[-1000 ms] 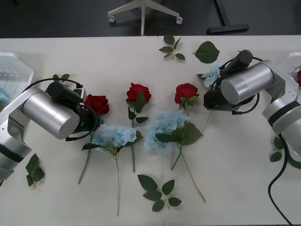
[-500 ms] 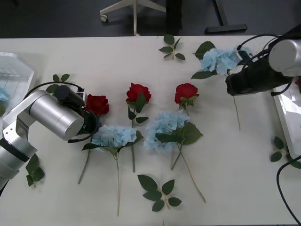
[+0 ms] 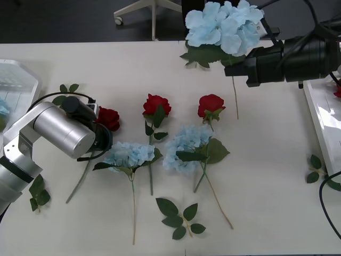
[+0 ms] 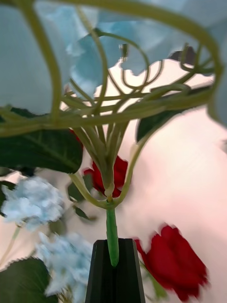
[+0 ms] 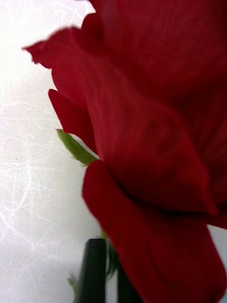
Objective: Place the red flowers into the right box and the blue flowers into the left box. If a person shows an open palm, hand one flower to the person first, then continue sorting.
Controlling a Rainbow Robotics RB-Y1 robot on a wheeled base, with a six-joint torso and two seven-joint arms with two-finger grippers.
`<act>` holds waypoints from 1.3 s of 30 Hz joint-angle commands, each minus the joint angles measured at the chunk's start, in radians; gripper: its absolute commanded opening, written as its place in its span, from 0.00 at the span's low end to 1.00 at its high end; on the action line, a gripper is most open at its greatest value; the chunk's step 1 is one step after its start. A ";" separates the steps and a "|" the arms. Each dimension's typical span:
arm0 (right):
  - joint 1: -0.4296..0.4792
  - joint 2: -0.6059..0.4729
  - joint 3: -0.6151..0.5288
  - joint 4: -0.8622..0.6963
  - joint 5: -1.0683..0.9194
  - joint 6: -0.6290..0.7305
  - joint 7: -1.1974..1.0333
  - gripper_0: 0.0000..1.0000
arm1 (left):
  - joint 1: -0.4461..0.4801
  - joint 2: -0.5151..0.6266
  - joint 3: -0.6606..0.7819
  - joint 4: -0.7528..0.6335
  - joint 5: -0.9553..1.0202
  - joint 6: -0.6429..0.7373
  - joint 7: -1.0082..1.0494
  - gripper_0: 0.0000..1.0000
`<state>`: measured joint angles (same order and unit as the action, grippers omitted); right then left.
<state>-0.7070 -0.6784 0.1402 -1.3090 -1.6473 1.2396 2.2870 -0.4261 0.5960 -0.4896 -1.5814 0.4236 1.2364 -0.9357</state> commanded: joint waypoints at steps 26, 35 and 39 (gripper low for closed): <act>-0.045 0.122 0.124 -0.121 -0.177 -0.126 0.151 0.00 | -0.040 -0.001 -0.014 -0.023 -0.080 -0.017 -0.063 1.00; -0.114 0.102 0.099 -0.121 -0.198 -0.413 0.166 0.00 | -0.040 0.004 -0.014 -0.022 -0.086 -0.018 -0.061 1.00; -0.192 0.103 0.099 -0.107 -0.123 -0.568 0.178 0.00 | -0.040 0.004 -0.014 -0.022 -0.086 -0.018 -0.063 1.00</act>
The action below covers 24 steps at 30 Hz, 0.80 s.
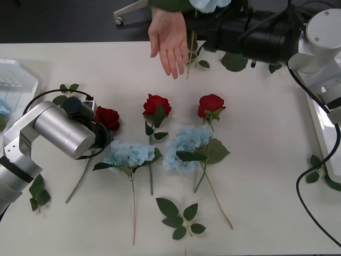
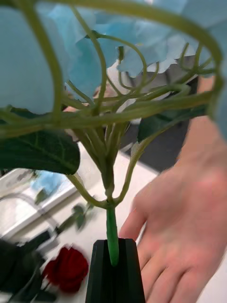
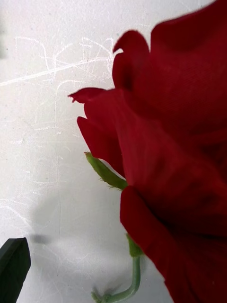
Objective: Place the red flowers into the right box and the blue flowers into the left box. If a person shows an open palm, hand one flower to the person first, then continue sorting.
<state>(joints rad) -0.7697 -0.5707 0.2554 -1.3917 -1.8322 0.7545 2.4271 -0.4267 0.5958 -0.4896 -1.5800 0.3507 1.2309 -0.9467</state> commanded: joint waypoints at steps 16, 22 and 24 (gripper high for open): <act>-0.393 0.063 -0.015 0.149 0.298 -0.211 0.081 0.00 | -0.040 0.004 -0.014 -0.023 -0.013 -0.013 -0.052 1.00; -0.395 0.080 -0.004 0.154 0.309 -0.245 0.089 0.00 | -0.040 0.004 -0.014 -0.023 -0.013 -0.013 -0.052 1.00; -0.395 0.081 -0.004 0.154 0.307 -0.247 0.089 0.00 | -0.040 0.004 -0.014 -0.023 -0.013 -0.013 -0.052 1.00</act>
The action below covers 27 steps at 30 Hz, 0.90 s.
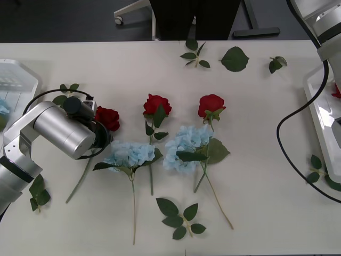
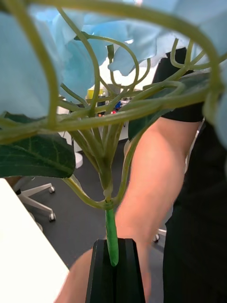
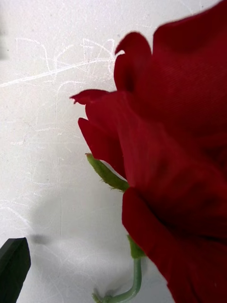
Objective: Place the red flowers into the right box and the blue flowers into the left box. If a person shows an open palm, hand one flower to the person first, then continue sorting.
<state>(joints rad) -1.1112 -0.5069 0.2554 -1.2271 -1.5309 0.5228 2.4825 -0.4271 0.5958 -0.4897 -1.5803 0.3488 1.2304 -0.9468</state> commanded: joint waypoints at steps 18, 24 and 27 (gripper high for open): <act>-0.053 0.016 0.004 -0.006 -0.124 -0.029 0.026 0.82 | -0.039 0.004 -0.013 -0.023 -0.011 -0.012 -0.052 1.00; -0.053 0.010 0.012 -0.006 -0.134 -0.023 0.024 0.88 | -0.039 0.004 -0.013 -0.023 -0.011 -0.012 -0.052 1.00; -0.053 -0.004 0.022 -0.006 -0.134 0.011 0.022 0.89 | -0.039 0.004 -0.013 -0.023 -0.011 -0.012 -0.052 1.00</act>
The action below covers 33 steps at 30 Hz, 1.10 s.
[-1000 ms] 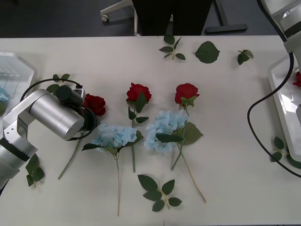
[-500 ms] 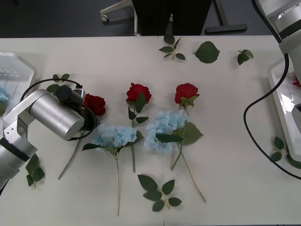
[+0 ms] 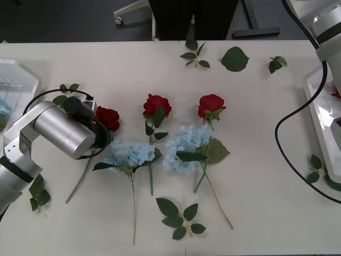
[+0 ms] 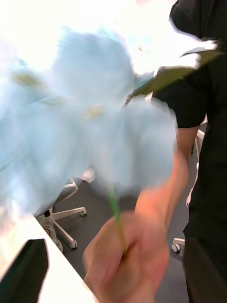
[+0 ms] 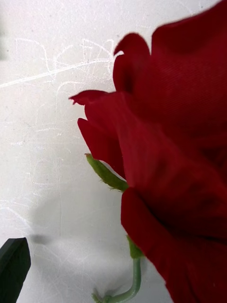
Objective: Place the red flowers into the right box and the blue flowers into the left box. If a person shows an open palm, hand one flower to the person first, then continue sorting.
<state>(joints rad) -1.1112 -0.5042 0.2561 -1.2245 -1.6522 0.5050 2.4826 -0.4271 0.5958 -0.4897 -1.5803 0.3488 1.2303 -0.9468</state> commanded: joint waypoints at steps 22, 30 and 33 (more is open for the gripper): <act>-0.052 -0.071 0.175 0.115 0.428 0.810 -0.866 0.89 | -0.039 0.004 -0.013 -0.023 -0.011 -0.012 -0.052 1.00; -0.030 -0.053 0.281 0.112 0.647 1.121 -1.222 0.92 | -0.039 0.004 -0.013 -0.023 -0.011 -0.012 -0.052 1.00; -0.013 -0.033 0.316 0.106 0.703 1.170 -1.329 0.95 | -0.039 0.004 -0.013 -0.023 -0.011 -0.012 -0.052 1.00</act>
<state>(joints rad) -1.1107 -0.5422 0.5485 -1.0990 -0.9936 1.6421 1.2288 -0.4274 0.5958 -0.4897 -1.5806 0.3485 1.2300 -0.9468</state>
